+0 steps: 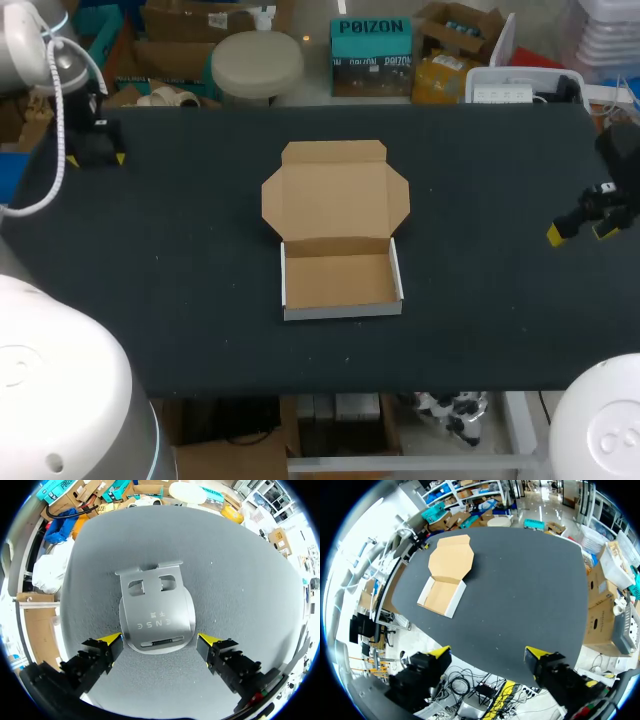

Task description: Assemble the packaging by folding the flat box into shape, placing the metal phone stand inside, and closing the box properly

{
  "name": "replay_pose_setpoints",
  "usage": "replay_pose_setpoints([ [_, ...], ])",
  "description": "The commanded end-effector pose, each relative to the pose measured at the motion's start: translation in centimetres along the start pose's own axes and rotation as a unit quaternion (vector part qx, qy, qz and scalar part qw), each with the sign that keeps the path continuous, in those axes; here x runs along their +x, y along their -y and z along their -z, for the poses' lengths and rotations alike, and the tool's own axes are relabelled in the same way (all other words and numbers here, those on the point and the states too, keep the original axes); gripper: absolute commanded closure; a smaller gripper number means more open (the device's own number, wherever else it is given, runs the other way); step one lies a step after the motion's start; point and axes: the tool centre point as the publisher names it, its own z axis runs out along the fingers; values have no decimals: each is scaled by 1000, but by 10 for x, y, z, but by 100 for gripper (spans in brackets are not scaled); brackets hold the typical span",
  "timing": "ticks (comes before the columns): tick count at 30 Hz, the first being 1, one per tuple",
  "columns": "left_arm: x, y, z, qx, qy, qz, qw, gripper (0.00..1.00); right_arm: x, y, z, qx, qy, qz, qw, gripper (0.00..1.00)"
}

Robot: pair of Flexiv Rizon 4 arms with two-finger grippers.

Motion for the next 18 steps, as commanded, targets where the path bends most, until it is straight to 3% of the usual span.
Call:
replay_pose_setpoints([
  [1,-1,9,-1,-12,2,1,1000,0,1,0,2,3,0,0,1000,0],
  [18,-4,24,-4,-15,1,5,1000,0,1,0,2,3,0,0,1000,0],
])
